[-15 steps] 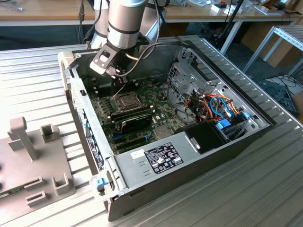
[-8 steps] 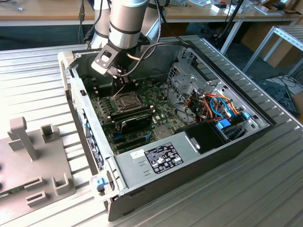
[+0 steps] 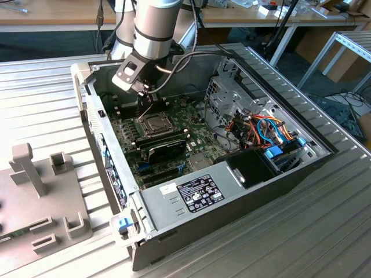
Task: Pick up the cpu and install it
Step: 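Install the first cpu locking lever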
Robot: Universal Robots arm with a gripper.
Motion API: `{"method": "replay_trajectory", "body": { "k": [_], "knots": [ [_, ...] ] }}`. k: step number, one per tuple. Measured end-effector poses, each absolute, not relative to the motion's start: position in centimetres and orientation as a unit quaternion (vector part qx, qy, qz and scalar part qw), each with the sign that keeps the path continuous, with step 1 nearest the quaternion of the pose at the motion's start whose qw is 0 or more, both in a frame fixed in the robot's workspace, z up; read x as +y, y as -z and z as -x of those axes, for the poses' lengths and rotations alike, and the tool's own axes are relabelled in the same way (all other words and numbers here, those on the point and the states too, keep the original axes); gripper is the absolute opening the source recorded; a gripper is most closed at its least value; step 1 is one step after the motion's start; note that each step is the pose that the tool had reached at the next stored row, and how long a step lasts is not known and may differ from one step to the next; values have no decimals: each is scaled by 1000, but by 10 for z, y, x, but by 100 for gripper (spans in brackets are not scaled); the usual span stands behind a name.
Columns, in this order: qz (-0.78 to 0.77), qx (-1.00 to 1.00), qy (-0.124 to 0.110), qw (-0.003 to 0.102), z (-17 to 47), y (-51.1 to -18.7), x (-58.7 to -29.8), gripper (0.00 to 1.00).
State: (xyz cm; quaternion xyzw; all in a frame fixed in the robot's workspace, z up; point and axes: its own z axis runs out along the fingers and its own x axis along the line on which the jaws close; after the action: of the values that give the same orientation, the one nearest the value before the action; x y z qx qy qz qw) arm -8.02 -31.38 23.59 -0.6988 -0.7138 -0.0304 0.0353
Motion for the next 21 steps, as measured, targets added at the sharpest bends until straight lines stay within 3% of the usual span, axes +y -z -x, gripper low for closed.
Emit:
{"method": "replay_trajectory", "body": {
  "k": [7, 21],
  "knots": [
    [699, -714, 27, 33, 80, -236, -329, 11],
    [657, -753, 26, 34, 81, -236, -329, 11]
  ]
}}
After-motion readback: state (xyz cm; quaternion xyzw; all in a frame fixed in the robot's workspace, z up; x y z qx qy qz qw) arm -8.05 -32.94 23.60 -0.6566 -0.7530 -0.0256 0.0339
